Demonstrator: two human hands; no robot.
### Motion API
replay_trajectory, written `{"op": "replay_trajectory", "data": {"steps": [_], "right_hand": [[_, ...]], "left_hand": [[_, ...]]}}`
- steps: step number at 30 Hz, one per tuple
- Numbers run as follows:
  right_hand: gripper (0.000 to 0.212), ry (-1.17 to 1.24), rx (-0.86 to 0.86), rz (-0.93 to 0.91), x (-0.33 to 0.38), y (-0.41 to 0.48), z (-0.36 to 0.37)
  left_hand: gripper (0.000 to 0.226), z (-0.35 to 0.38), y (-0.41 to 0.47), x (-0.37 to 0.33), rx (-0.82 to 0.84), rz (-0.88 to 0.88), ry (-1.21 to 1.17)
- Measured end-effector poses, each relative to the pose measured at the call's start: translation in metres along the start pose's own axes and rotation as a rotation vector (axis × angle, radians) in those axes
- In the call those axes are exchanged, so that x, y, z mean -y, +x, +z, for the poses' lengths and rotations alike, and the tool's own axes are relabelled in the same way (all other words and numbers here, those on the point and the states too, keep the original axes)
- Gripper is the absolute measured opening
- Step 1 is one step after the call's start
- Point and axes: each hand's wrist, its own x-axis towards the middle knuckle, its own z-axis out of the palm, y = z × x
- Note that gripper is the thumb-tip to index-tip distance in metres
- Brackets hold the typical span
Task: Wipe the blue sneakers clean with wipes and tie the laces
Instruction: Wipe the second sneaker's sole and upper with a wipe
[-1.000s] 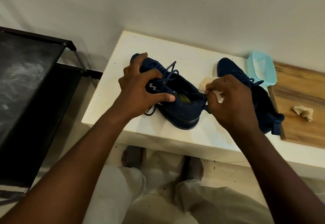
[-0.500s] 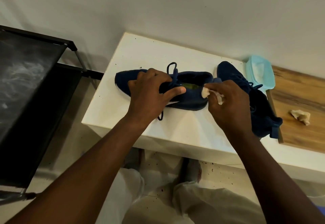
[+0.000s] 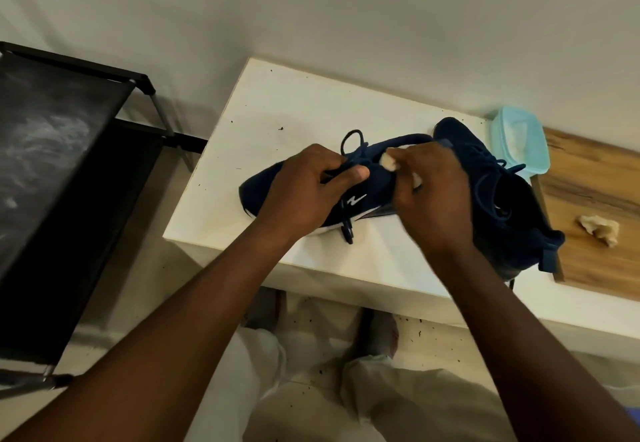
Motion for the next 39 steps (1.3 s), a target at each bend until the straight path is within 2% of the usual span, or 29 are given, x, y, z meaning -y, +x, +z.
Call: {"op": "replay_trajectory", "data": {"steps": [5,8,11,14,17,19,21,25,27,30,32,33,36,39], "right_hand": [[0.020,0.307,-0.050,-0.073,0.022,-0.005,0.004],[0.019,0.249,-0.013,-0.045,0.005,-0.004,0.002],[0.019,0.189,-0.011,0.100,-0.019,-0.003,-0.002],[0.015,0.263,-0.044,0.208,-0.009,-0.008,-0.002],[0.013,0.380,0.034,0.142,0.024,-0.022,0.013],[0.014,0.366,0.128,0.033,0.035,-0.029,0.021],[0.016,0.315,0.136,0.011,0.025,-0.023,0.021],[0.016,0.210,0.024,0.210,-0.017,-0.009,0.012],[0.019,0.217,0.044,0.256,-0.019,-0.013,0.011],[0.017,0.269,0.223,0.095,0.010,-0.030,0.014],[0.017,0.242,0.360,-0.071,0.027,-0.035,0.017],[0.017,0.210,0.372,-0.112,0.026,-0.033,0.019],[0.013,0.158,0.220,-0.038,0.003,-0.019,0.020],[0.014,0.145,0.077,0.124,-0.022,-0.011,0.018]], "left_hand": [[0.039,0.002,0.000,0.000,-0.045,-0.042,0.054],[0.046,0.002,0.002,0.003,-0.055,-0.090,0.038],[0.047,0.003,0.003,0.004,-0.051,-0.135,0.025],[0.047,0.006,0.002,0.002,-0.036,-0.165,0.035],[0.052,0.009,0.002,0.003,-0.073,-0.184,0.043],[0.054,0.010,0.003,0.006,-0.083,-0.196,-0.002],[0.055,0.010,0.004,0.010,-0.085,-0.203,-0.063],[0.053,0.009,0.006,0.015,-0.074,-0.241,-0.174],[0.048,0.009,0.007,0.015,-0.075,-0.252,-0.199],[0.042,0.008,0.004,0.011,-0.095,-0.216,-0.187],[0.040,0.003,0.004,0.008,-0.121,-0.154,-0.046],[0.040,-0.002,0.003,0.007,-0.146,-0.126,0.047],[0.048,-0.023,0.001,0.009,-0.181,-0.121,0.146],[0.057,-0.038,-0.001,0.018,0.037,-0.241,0.098]]}}
